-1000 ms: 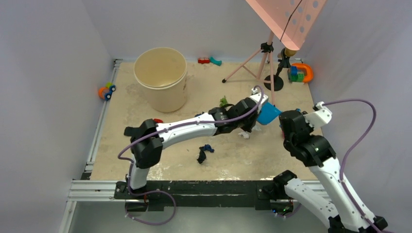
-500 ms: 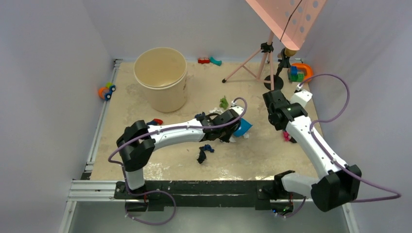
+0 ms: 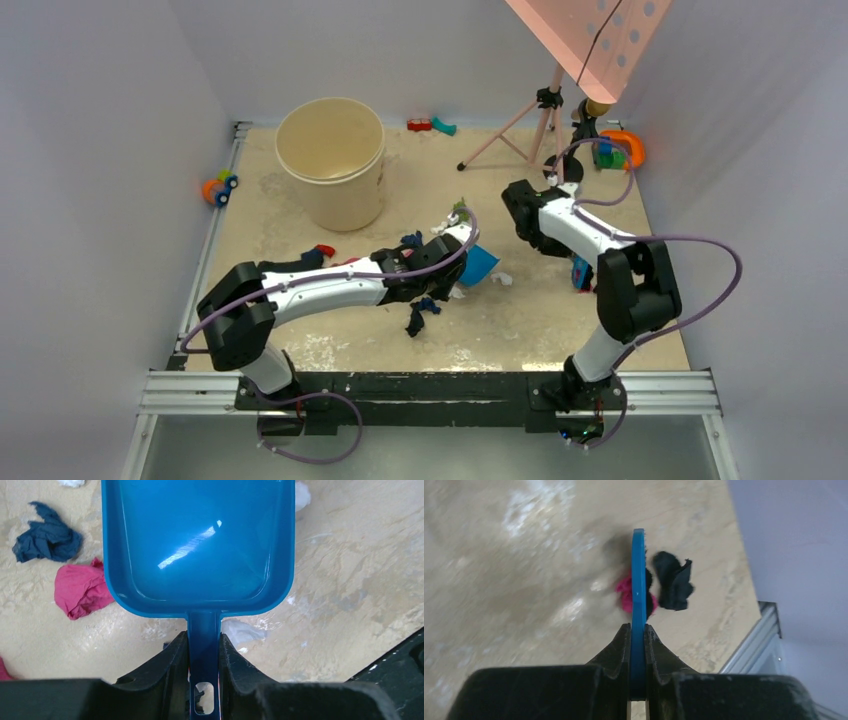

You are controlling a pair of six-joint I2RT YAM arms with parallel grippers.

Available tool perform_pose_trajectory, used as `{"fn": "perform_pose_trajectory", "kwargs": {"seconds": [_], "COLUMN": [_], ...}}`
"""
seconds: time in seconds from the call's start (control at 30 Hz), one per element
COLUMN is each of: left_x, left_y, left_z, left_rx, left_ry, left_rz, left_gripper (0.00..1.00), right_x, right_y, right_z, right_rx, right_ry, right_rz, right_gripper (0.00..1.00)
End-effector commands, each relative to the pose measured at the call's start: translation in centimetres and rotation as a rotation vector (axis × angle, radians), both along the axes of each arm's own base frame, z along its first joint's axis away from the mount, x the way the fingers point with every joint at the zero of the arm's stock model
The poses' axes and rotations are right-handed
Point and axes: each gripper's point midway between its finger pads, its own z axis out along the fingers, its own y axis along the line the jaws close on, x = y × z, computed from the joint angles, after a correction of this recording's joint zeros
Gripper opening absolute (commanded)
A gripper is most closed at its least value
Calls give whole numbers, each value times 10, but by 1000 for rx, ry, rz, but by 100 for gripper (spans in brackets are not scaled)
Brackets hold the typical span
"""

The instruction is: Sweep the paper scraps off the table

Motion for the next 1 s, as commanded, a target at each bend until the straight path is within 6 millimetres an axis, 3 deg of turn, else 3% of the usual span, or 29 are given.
{"fn": "perform_pose_trajectory", "kwargs": {"seconds": [0.0,0.07,0.13,0.27,0.4,0.57,0.7,0.87,0.97], "left_x": [9,10,9,10,10,10,13,20,22], "left_y": [18,26,32,40,44,42,31,14,9], "left_z": [7,7,4,5,13,15,4,-15,-31], "left_rx": [-1,-1,-1,19,20,16,22,14,33], "left_ry": [-59,-58,-56,-62,-67,-63,-38,-22,0], "left_rz": [54,80,94,114,125,127,130,131,133], "left_gripper": [18,18,19,19,19,19,20,37,39], "right_x": [30,40,44,34,23,24,30,30,28], "right_y": [79,123,152,175,157,129,104,104,106], "right_z": [-17,-6,23,78,96,96,89,84,88], "right_rx": [386,615,750,863,789,660,535,530,545], "right_ry": [-38,-112,-179,-238,-218,-229,-243,-233,-252], "right_rz": [278,422,534,684,664,583,494,502,519], "right_gripper": [0,0,0,0,0,0,0,0,0]}}
